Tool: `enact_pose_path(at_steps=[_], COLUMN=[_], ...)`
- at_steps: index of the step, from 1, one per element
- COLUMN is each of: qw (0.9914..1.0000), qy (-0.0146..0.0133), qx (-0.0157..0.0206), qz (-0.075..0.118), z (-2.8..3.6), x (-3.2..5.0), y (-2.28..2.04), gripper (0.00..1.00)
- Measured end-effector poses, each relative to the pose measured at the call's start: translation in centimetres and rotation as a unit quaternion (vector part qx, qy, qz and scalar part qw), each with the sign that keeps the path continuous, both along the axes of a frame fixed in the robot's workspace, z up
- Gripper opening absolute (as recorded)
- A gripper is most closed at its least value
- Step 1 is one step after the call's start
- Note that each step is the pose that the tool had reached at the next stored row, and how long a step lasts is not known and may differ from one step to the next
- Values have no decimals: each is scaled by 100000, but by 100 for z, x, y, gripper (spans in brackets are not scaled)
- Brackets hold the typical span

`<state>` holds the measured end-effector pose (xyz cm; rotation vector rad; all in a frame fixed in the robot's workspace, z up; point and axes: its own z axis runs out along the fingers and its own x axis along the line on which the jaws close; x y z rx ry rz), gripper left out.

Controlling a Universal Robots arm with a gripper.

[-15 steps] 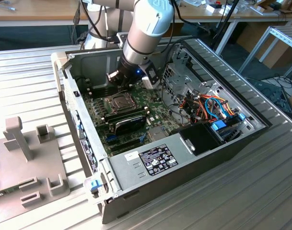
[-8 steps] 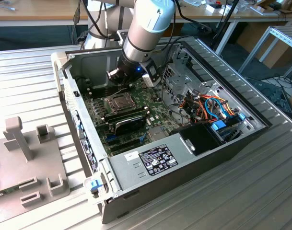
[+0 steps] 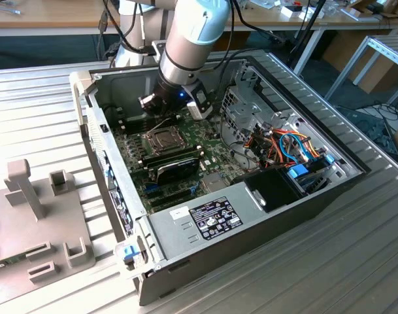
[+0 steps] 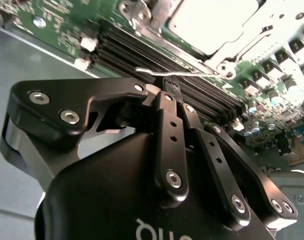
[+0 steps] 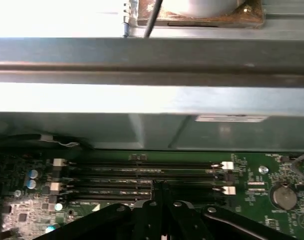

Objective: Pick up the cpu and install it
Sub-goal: 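Install the first cpu locking lever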

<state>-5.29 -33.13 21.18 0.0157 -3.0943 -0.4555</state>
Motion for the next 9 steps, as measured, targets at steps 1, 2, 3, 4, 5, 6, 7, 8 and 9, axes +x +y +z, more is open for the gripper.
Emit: enact_pose_path(at_steps=[1,2,3,4,5,6,7,8,9], qw=[100000,99999,99998,99997,99995,99994,99993,99993,99993], qy=[-85,-156,-212,-261,-332,-372,-438,-477,-499], qx=[167,349,513,671,899,1020,1084,1098,1099], qz=[3,-9,-18,-23,-27,-32,-59,-87,-109], z=[0,0,0,0,0,1,6,16,29], x=[-39,-71,-94,-114,-143,-161,-178,-184,-184], y=[8,13,17,21,27,30,32,33,33], gripper=[11,11,11,11,11,11,11,11,11])
